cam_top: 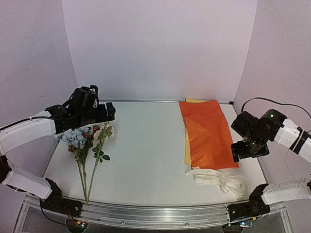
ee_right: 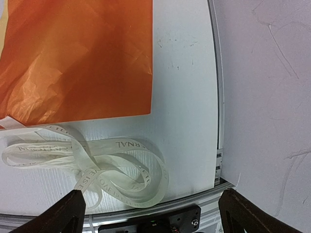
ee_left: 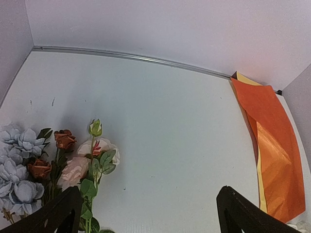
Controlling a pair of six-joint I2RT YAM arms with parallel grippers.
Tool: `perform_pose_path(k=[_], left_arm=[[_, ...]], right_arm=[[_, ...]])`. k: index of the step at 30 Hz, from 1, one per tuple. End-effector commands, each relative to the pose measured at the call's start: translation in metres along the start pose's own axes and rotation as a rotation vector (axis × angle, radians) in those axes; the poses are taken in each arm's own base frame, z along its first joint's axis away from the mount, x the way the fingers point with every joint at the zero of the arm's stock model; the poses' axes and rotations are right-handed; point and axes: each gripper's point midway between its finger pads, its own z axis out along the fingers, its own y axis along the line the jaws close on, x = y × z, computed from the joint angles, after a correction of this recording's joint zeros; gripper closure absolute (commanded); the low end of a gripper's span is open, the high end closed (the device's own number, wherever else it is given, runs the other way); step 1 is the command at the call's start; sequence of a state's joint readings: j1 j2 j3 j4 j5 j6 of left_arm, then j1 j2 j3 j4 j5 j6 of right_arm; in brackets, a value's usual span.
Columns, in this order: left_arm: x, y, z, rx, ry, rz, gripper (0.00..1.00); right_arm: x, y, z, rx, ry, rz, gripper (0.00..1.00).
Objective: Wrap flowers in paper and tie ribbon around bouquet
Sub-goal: Pick up the corner of the folded wrapping paper at the center of the board.
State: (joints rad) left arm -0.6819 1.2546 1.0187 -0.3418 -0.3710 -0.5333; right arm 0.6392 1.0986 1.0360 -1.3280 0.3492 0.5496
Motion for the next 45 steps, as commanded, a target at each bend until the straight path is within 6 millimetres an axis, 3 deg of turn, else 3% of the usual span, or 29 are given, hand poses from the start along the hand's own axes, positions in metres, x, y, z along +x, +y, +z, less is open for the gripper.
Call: perform_pose_path(k=[1, 8, 16, 21, 27, 39, 42, 45], left_arm=[[-0.012, -0.007, -0.003, 0.01, -0.021, 0.004, 0.0], [-0.007, -0.034, -0.002, 0.159, 0.017, -0.002, 0.0], [0.009, -0.051, 0.01, 0.231, 0.098, -0.03, 0.0], [0.019, -0.054, 0.017, 0.244, 0.14, -0.018, 0.0], [0.029, -0.058, 0.027, 0.255, 0.174, -0.016, 0.0], [0.043, -0.067, 0.042, 0.281, 0.227, -0.017, 0.0], [0.048, -0.067, 0.047, 0.278, 0.24, -0.029, 0.0], [0.054, -0.071, 0.05, 0.292, 0.263, -0.05, 0.0]], right_arm=[[-0.007, -0.001, -0.008, 0.013, 0.016, -0.023, 0.02], [-0.047, 0.023, -0.006, -0.02, 0.032, -0.129, 0.02], [-0.087, 0.063, 0.048, -0.142, 0.224, 0.011, 0.02], [-0.101, 0.094, 0.077, -0.174, 0.298, 0.044, 0.02], [-0.096, 0.131, 0.109, -0.144, 0.38, 0.085, 0.02], [-0.069, 0.162, 0.137, -0.06, 0.429, 0.159, 0.02], [-0.058, 0.171, 0.146, -0.091, 0.458, 0.202, 0.1], [-0.052, 0.18, 0.15, -0.126, 0.477, 0.232, 0.25]])
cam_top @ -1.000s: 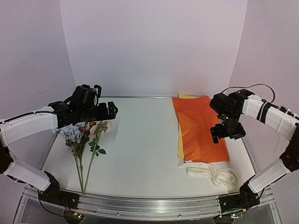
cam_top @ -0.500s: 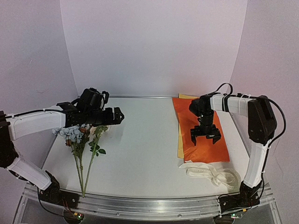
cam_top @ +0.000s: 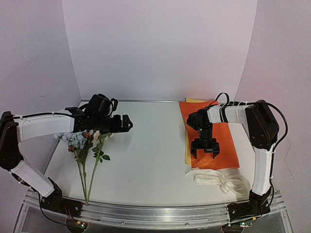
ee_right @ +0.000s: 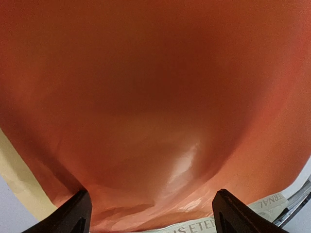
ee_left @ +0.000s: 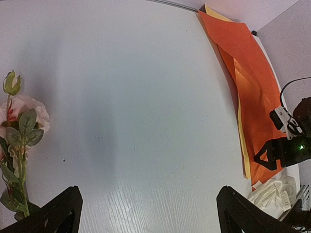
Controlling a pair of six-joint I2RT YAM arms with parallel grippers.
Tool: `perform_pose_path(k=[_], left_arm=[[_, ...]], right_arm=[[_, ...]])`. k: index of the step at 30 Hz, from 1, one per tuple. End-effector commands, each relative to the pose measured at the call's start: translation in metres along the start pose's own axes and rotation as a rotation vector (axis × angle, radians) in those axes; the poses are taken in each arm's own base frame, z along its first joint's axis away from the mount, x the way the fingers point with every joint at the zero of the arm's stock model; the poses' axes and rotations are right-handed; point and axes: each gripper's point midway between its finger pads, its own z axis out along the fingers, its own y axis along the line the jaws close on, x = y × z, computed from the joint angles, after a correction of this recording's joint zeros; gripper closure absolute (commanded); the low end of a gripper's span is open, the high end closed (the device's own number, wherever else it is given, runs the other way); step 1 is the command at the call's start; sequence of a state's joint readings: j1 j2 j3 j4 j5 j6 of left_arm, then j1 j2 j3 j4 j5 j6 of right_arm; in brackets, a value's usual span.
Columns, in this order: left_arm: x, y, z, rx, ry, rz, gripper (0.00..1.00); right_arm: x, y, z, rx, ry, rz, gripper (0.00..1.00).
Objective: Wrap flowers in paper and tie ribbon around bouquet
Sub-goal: Pick up the corner of the folded wrapping paper at the center of the board.
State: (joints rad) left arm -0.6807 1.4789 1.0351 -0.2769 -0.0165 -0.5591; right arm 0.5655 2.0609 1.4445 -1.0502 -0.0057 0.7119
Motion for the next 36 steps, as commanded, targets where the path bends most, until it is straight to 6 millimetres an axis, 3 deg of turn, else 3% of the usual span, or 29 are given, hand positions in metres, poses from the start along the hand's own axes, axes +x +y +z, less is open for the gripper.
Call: perform_pose_path(k=[1, 6, 12, 19, 27, 31, 36], left_arm=[[-0.022, -0.023, 0.001, 0.087, -0.042, -0.041, 0.0], [-0.014, -0.021, 0.011, 0.084, -0.013, -0.089, 0.0], [0.008, -0.016, 0.028, 0.101, 0.046, -0.146, 0.03], [0.029, -0.023, 0.041, 0.177, 0.113, -0.182, 0.09], [0.051, -0.021, 0.047, 0.217, 0.162, -0.213, 0.14], [0.06, -0.017, 0.057, 0.203, 0.191, -0.21, 0.14], [0.069, -0.01, 0.08, 0.155, 0.241, -0.184, 0.2]], right_arm=[[0.007, 0.013, 0.015, -0.051, 0.037, 0.069, 0.31], [0.015, 0.026, 0.016, -0.12, 0.072, 0.096, 0.69], [0.023, 0.059, 0.004, -0.241, 0.119, 0.124, 1.0], [0.029, 0.113, -0.041, -0.43, 0.127, 0.117, 1.0], [0.028, 0.183, -0.111, -0.741, 0.138, 0.135, 1.0], [0.034, 0.194, -0.137, -0.838, 0.139, 0.126, 1.0], [0.038, 0.192, -0.148, -0.879, 0.118, 0.134, 1.0]])
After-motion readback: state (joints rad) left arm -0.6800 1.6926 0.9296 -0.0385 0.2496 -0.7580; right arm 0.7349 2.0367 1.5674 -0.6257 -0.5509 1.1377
